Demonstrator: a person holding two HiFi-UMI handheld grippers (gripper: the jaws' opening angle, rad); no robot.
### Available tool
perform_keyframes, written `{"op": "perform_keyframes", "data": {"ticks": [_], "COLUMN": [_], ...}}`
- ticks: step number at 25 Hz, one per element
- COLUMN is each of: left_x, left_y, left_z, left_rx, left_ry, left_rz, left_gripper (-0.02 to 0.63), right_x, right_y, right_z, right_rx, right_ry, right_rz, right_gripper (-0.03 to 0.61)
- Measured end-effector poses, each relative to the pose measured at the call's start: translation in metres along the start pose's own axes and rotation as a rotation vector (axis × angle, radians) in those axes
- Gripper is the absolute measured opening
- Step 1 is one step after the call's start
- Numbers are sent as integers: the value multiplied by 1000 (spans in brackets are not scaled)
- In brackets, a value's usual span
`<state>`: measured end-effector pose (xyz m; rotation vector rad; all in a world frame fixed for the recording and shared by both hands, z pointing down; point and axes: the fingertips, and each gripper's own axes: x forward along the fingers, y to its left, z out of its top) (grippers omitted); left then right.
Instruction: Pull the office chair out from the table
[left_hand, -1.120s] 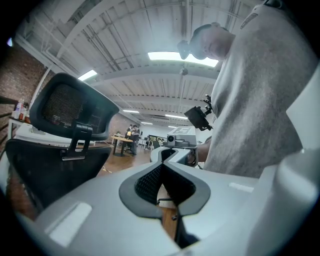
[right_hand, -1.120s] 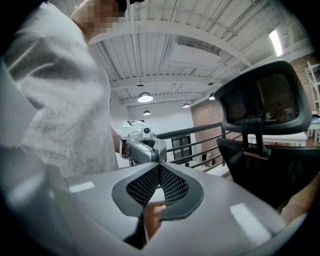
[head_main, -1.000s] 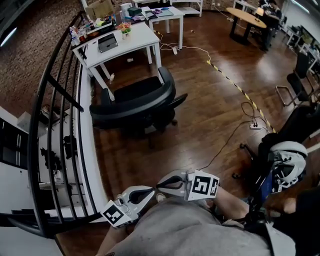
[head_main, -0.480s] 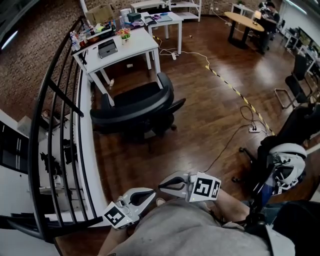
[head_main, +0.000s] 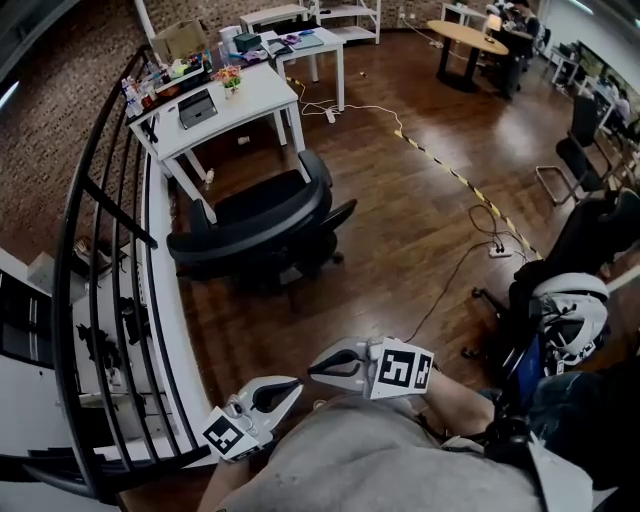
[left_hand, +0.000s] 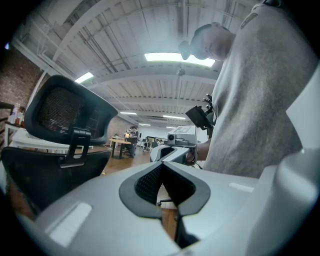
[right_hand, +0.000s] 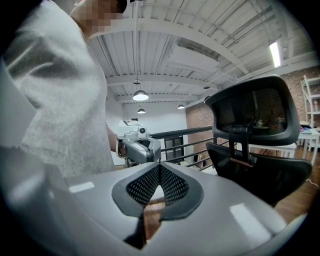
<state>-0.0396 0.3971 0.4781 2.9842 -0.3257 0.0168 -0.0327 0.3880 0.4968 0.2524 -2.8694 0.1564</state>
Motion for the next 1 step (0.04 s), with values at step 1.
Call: {"op": "perform_keyframes", "data": {"ticks": [1], "left_x": [0], "left_y": [1], "left_z": [-1], "left_rx": [2], "left_ry": [3], "left_rz": [1], "left_gripper": [-8], "right_x": [0], "right_y": [-1], "right_z": [1], "right_rx": [-3], "right_ry": [2], "right_rz": [1], "right_gripper": [5]}}
